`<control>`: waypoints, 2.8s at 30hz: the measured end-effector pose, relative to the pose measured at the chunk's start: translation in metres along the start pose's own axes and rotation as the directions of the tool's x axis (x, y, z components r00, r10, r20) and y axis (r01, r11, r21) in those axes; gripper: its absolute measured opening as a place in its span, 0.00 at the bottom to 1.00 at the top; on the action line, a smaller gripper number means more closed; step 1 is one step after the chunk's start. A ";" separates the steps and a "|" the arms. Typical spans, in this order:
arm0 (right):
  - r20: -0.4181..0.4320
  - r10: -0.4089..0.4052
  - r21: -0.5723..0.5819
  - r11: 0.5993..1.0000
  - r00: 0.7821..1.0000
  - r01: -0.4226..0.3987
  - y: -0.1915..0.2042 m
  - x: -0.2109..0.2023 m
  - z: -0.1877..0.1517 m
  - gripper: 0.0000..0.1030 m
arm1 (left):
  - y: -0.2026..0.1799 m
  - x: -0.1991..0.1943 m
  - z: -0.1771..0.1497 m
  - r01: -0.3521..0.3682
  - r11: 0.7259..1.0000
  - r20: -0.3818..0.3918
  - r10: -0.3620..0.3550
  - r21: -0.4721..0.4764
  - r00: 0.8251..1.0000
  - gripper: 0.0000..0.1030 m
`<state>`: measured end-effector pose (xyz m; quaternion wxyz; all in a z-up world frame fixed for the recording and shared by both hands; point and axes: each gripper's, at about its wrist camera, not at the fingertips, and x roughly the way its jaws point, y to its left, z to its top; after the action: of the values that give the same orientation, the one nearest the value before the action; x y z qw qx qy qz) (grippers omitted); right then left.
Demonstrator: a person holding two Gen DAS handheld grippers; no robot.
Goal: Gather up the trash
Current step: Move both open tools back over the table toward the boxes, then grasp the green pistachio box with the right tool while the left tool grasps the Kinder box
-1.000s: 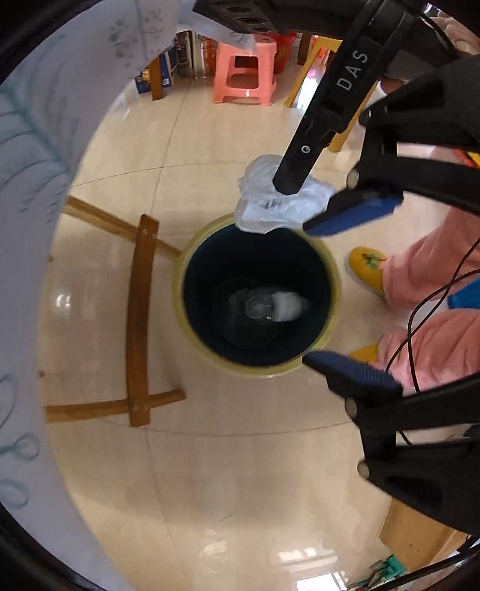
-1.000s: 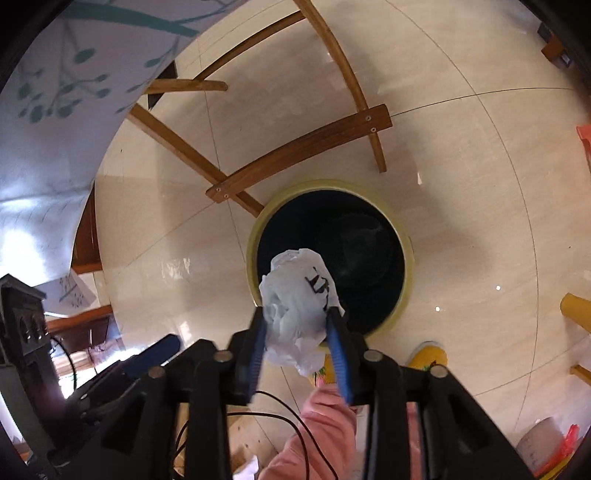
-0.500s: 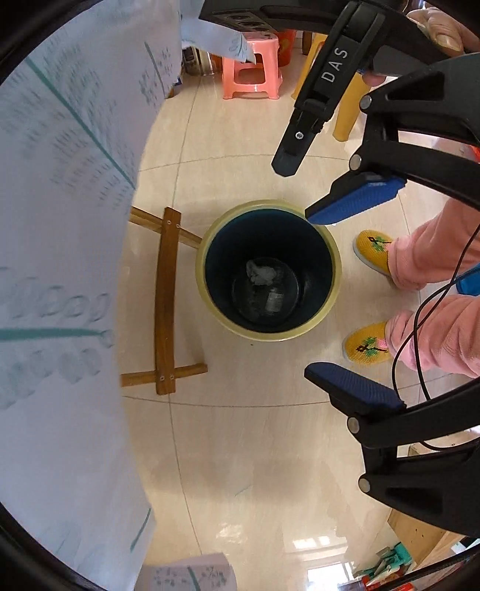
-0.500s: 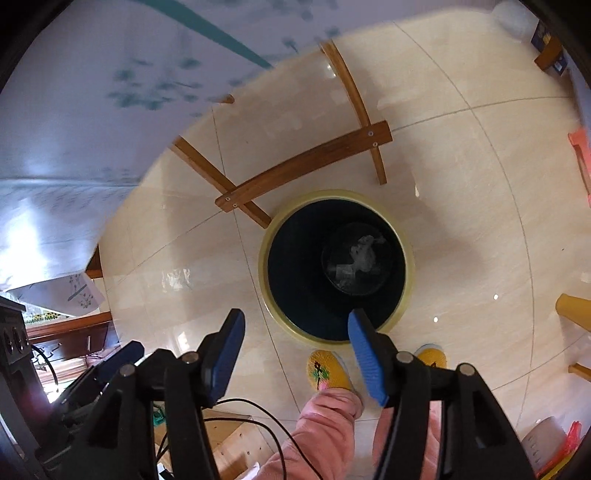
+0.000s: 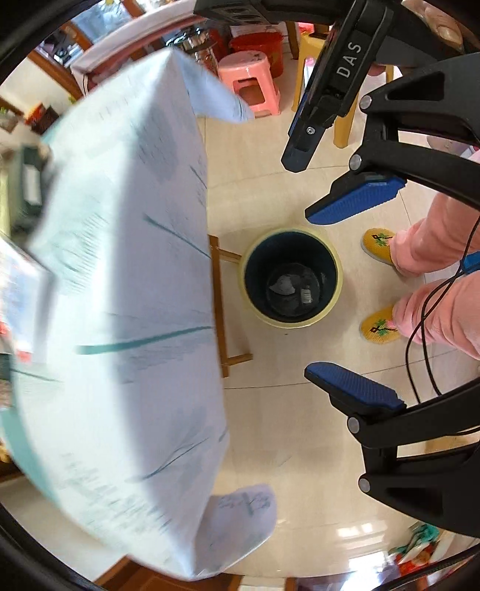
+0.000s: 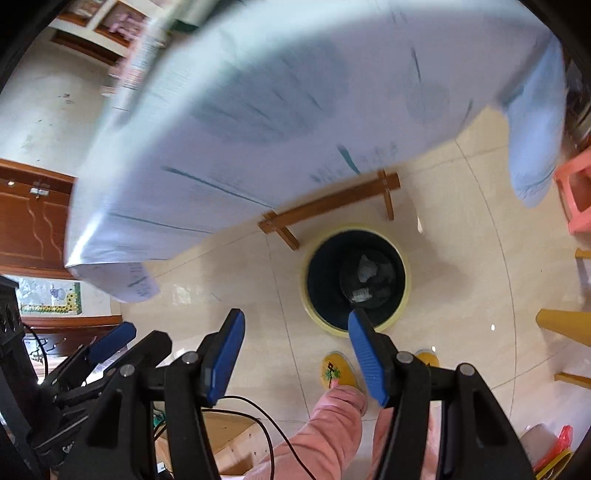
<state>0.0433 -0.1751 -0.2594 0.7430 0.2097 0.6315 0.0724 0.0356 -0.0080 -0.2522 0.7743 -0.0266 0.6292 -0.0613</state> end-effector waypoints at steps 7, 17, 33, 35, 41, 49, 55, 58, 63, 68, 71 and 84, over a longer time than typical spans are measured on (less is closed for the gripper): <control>0.112 -0.003 -0.066 0.998 0.994 0.011 0.035 -0.085 -0.006 0.57 | -0.006 -0.090 0.018 0.031 0.996 0.123 -0.042 0.084 0.992 0.73; 0.299 -0.043 -0.119 0.989 0.953 0.082 0.076 -0.161 -0.019 0.57 | -0.002 -0.175 0.043 0.069 0.988 0.274 -0.104 0.136 0.956 0.75; 0.450 -0.053 -0.150 0.979 0.892 0.135 0.111 -0.217 0.012 0.57 | -0.003 -0.218 0.078 0.115 0.967 0.318 -0.185 0.227 0.930 0.75; 0.442 -0.049 -0.152 0.980 0.895 0.129 0.111 -0.216 0.022 0.57 | -0.002 -0.211 0.086 0.125 0.968 0.297 -0.187 0.216 0.936 0.75; 0.375 0.011 -0.165 0.985 0.927 0.055 0.098 -0.200 0.074 0.57 | 0.001 -0.170 0.126 0.127 0.978 0.219 -0.162 0.165 0.962 0.75; 0.224 0.111 -0.184 0.980 0.968 -0.070 0.067 -0.147 0.171 0.57 | -0.004 -0.096 0.188 0.058 0.997 0.089 -0.062 0.047 0.994 0.75; 0.097 0.142 -0.182 0.976 0.985 -0.123 0.040 -0.097 0.230 0.57 | -0.014 -0.044 0.238 -0.025 0.999 0.042 0.024 0.022 0.999 0.75; 0.044 0.153 -0.173 0.974 0.987 -0.144 0.030 -0.075 0.252 0.57 | -0.024 -0.023 0.255 -0.069 0.997 0.012 0.069 0.029 0.998 0.75; -0.034 0.213 -0.146 0.966 0.976 -0.216 0.022 -0.046 0.278 0.57 | -0.043 -0.004 0.262 -0.170 0.984 0.019 0.169 0.054 0.985 0.75; -0.083 0.247 -0.149 0.955 0.966 -0.257 0.021 -0.027 0.291 0.57 | -0.052 0.015 0.263 -0.289 0.957 0.024 0.289 0.006 0.957 0.75; -0.105 0.272 -0.137 0.949 0.957 -0.285 0.020 -0.019 0.297 0.57 | -0.054 0.015 0.261 -0.368 0.929 0.058 0.369 -0.030 0.927 0.75; -0.172 0.331 -0.162 0.920 0.928 -0.358 0.026 -0.005 0.299 0.39 | -0.070 0.035 0.264 -0.511 0.855 0.053 0.517 -0.092 0.855 0.38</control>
<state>0.3361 -0.2195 -0.2105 0.6885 0.2401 0.6258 0.2769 0.2969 -0.0910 -0.2236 0.7844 0.1114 0.5854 0.1720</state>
